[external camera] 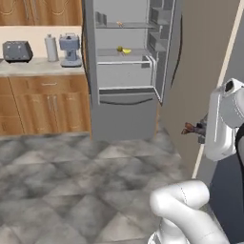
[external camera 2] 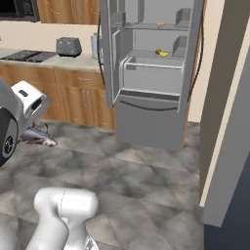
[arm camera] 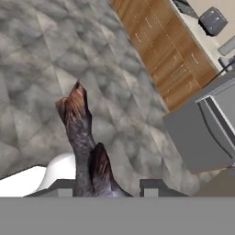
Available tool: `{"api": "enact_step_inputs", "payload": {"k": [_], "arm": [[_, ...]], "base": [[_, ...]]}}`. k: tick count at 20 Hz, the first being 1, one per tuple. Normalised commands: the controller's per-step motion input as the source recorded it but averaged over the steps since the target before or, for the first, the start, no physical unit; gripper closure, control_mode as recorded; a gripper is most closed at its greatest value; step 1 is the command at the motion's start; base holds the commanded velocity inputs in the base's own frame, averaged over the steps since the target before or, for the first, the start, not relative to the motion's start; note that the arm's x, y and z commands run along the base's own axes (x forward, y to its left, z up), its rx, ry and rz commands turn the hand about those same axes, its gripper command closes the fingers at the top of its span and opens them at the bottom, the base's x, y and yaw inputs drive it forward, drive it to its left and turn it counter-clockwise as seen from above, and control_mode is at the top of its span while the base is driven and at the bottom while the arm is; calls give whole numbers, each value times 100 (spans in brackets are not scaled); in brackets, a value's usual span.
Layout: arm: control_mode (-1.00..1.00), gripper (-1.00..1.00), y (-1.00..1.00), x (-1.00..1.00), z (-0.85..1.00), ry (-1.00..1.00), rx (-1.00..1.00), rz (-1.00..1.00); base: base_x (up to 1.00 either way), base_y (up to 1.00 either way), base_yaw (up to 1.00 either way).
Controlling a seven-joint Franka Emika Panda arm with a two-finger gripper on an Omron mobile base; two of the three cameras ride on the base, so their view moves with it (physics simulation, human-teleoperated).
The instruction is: Transport the fish and lemon wedge to the fridge. Place the fish on the rack containing meat and place the lemon wedge on the rack containing the vegetable, ensuring meats and vegetables are on different racks.
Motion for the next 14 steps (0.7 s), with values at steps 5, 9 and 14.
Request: {"api": "enact_step_inputs", "payload": {"k": [5,9,14], "arm": [[100,100,0,0,0,0,0,0],[100,100,0,0,0,0,0,0],[100,100,0,0,0,0,0,0]], "base": [[100,-28,0],[100,-29,-2],[100,21,-18]]}}
